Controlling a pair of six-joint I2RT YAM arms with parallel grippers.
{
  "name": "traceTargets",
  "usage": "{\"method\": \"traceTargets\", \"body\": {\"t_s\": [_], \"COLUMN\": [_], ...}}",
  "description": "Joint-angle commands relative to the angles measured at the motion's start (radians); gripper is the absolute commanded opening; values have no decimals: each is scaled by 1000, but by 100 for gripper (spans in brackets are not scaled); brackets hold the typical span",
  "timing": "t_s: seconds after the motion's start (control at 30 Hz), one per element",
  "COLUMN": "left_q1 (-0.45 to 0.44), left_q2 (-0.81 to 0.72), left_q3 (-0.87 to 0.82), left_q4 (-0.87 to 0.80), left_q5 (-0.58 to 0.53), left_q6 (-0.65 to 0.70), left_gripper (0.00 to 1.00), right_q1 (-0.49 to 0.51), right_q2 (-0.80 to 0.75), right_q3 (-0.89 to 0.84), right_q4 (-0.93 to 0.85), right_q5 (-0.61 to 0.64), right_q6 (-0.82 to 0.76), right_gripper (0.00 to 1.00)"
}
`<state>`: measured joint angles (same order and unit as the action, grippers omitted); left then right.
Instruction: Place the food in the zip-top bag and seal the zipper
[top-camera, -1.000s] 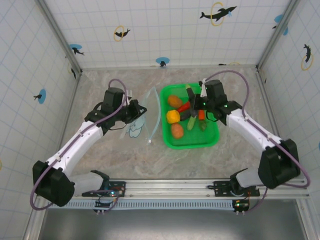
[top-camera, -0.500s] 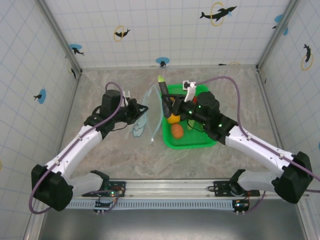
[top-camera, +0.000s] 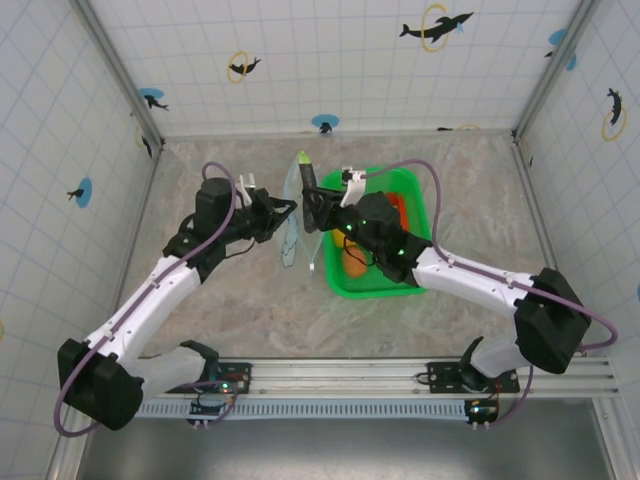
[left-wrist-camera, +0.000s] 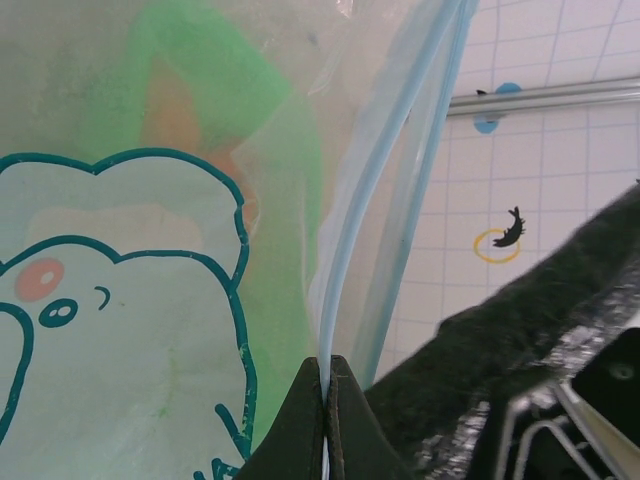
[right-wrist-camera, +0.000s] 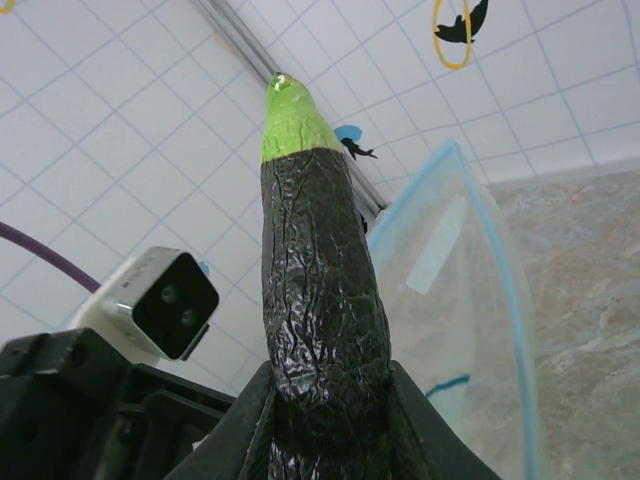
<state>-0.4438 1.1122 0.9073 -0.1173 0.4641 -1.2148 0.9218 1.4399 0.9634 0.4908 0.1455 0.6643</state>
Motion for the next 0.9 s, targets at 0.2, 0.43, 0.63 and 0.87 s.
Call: {"method": "traceTargets", "body": {"t_s": [0.2,0.43,0.63,0.87], "left_q1": [6,6,7,7], "left_q2": [-9,-9,-18,-23], "left_q3": [4,-5,0,-1], "left_q4": [67,73,36,-82], "left_q5": [10,10,-12,-99], "left_q6": [-26,-24,4,110], "left_gripper": [0,0,0,0], "right_q1": [34,30,20,-3], "right_q2": [8,1,-10,-115], "right_q3": [-63,-46,-5,11], "right_q4": [44,14,-30,-84], "right_q5": [54,48,1,-82], "right_q6": [12,-3,-38,-146], "right_gripper": [43,51,50,49]}}
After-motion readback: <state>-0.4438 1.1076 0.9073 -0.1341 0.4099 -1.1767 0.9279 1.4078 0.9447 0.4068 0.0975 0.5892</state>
